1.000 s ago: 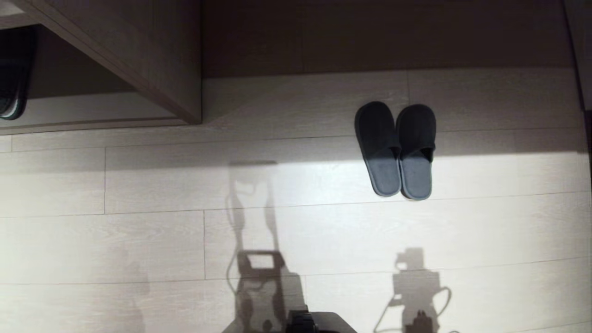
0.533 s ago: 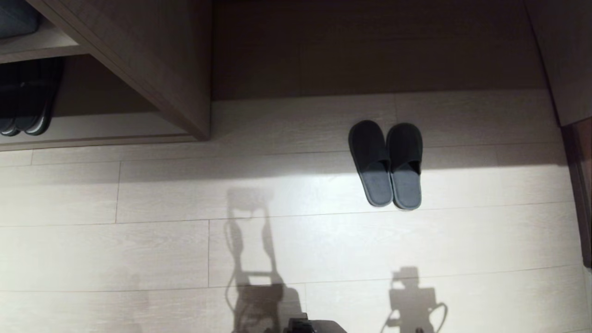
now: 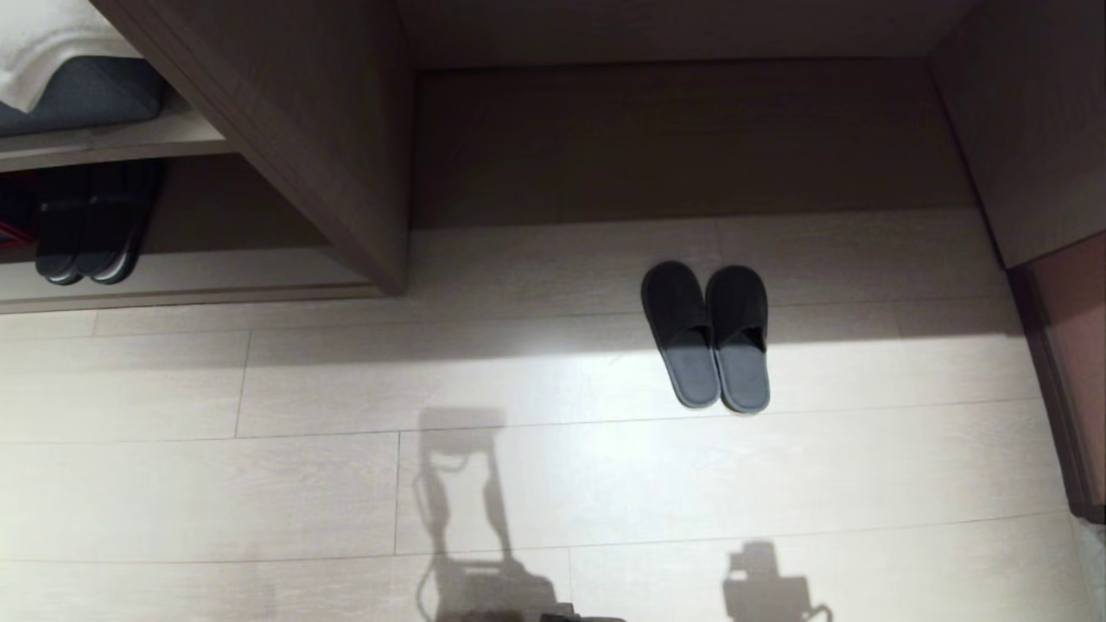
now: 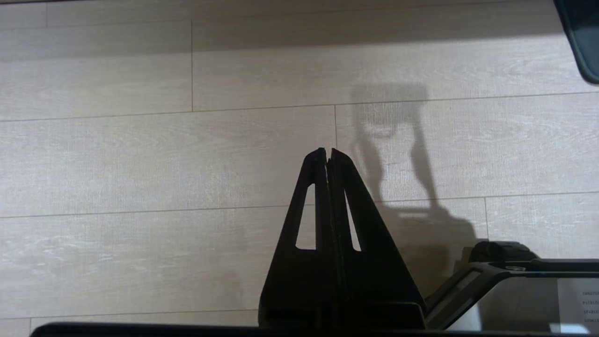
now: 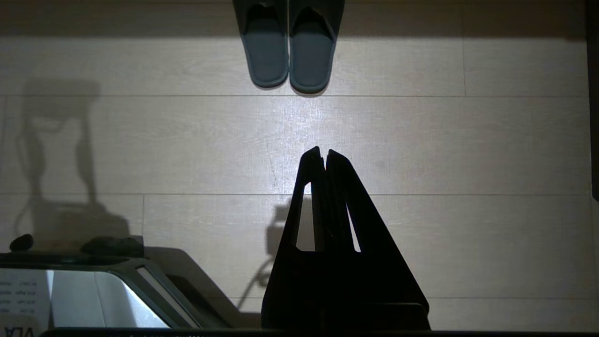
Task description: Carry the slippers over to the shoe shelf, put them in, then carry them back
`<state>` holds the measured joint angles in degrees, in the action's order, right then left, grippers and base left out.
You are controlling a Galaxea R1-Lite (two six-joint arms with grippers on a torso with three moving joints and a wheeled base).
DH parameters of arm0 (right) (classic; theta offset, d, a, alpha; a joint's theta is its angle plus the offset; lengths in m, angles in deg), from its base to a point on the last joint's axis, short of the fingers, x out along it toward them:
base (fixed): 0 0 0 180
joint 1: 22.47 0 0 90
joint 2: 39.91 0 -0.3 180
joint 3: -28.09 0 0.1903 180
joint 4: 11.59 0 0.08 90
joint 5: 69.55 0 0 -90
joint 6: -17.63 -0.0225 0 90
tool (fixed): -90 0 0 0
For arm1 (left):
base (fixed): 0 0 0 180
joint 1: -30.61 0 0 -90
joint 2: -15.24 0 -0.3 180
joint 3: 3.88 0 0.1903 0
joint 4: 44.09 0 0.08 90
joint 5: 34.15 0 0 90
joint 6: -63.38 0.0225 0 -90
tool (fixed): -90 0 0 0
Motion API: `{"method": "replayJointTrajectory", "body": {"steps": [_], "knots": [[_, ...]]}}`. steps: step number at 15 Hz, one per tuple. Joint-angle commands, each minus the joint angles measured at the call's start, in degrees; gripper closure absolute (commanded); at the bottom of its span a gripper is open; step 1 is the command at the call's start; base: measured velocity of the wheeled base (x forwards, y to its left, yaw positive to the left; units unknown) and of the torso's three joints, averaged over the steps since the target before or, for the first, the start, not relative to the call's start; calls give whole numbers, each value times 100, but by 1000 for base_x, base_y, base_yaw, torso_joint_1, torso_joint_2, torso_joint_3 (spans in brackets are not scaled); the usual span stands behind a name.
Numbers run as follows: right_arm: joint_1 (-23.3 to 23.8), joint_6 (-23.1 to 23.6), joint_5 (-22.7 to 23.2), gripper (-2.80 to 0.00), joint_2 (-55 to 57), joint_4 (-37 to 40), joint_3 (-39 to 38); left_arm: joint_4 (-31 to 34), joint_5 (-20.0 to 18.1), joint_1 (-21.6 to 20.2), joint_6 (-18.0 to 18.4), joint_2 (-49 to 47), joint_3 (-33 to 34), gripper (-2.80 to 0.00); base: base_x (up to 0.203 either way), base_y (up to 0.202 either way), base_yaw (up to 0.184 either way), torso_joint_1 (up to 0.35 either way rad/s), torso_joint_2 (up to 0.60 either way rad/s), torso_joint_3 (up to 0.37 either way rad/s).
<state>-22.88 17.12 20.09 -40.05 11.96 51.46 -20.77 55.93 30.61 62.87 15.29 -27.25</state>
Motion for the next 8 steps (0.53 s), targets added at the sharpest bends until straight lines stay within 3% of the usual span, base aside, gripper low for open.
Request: {"method": "replayJointTrajectory", "body": {"steps": [1,8], "knots": [[-2,-2,0,0,13,-1,0,-4,1,-9,-1,-5,0,0,0,0,0,2,1,201],[-2,-2,0,0,13,-1,0,-4,1,0,-1,-5,0,0,0,0,0,1,2,200]]}}
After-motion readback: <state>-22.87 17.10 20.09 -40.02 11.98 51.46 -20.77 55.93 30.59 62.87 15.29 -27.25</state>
